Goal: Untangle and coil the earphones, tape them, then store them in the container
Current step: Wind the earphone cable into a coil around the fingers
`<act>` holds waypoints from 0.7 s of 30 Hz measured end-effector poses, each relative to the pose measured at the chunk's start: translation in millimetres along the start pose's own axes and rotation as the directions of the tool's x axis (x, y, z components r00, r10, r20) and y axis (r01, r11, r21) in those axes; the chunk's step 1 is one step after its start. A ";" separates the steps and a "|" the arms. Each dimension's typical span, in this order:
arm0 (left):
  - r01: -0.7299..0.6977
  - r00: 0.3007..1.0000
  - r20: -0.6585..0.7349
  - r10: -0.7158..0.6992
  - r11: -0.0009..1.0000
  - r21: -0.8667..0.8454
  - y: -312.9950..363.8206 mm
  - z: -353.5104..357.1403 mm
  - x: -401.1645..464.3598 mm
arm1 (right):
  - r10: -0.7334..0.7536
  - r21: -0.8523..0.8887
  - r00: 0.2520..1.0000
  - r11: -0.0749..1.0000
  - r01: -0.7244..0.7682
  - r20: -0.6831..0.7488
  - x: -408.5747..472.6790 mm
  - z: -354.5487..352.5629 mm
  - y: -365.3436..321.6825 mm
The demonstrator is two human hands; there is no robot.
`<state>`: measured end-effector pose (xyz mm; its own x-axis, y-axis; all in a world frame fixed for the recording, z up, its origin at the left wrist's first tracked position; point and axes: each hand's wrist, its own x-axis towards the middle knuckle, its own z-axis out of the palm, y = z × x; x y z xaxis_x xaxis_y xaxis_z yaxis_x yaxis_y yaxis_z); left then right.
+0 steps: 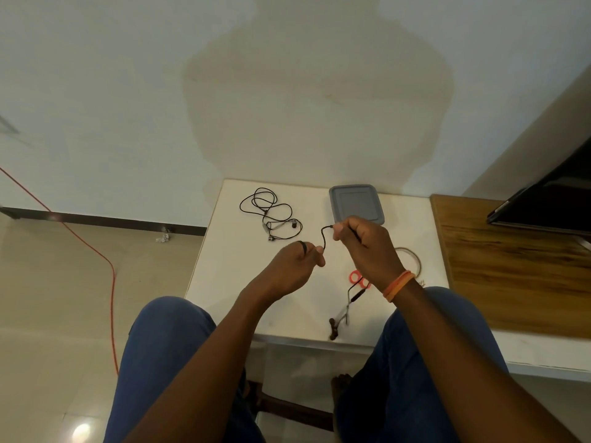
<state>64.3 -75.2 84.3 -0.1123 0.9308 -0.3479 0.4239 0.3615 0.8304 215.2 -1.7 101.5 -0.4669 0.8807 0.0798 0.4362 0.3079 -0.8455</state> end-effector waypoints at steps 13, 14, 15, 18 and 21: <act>0.185 0.949 0.261 -0.175 0.983 -0.017 0.2 5.5 -2.3 | -0.044 0.010 0.982 0.999 0.047 -0.185 6.9 0.2 1.6; 0.195 0.948 0.264 -0.180 0.980 -0.032 -0.5 5.6 -2.3 | -0.051 0.006 0.981 0.999 0.053 -0.187 7.5 1.0 1.8; 0.198 0.947 0.264 -0.180 0.979 -0.041 -1.1 6.0 -2.0 | -0.054 0.001 0.981 0.998 0.055 -0.189 8.0 1.6 2.4; 0.188 0.948 0.272 -0.166 0.981 -0.055 -0.2 8.5 -1.7 | -0.030 -0.005 0.980 1.000 0.030 -0.197 10.9 3.1 5.6; 0.177 0.928 0.353 -0.116 0.973 -0.148 6.5 8.8 -4.9 | -0.009 0.005 0.976 1.000 0.011 -0.216 13.7 4.1 8.7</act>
<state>75.4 -77.8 87.6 0.1640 0.8033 -0.5726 0.2596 0.5248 0.8106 209.4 11.5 93.0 -0.2936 0.9348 0.2000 0.4276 0.3155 -0.8471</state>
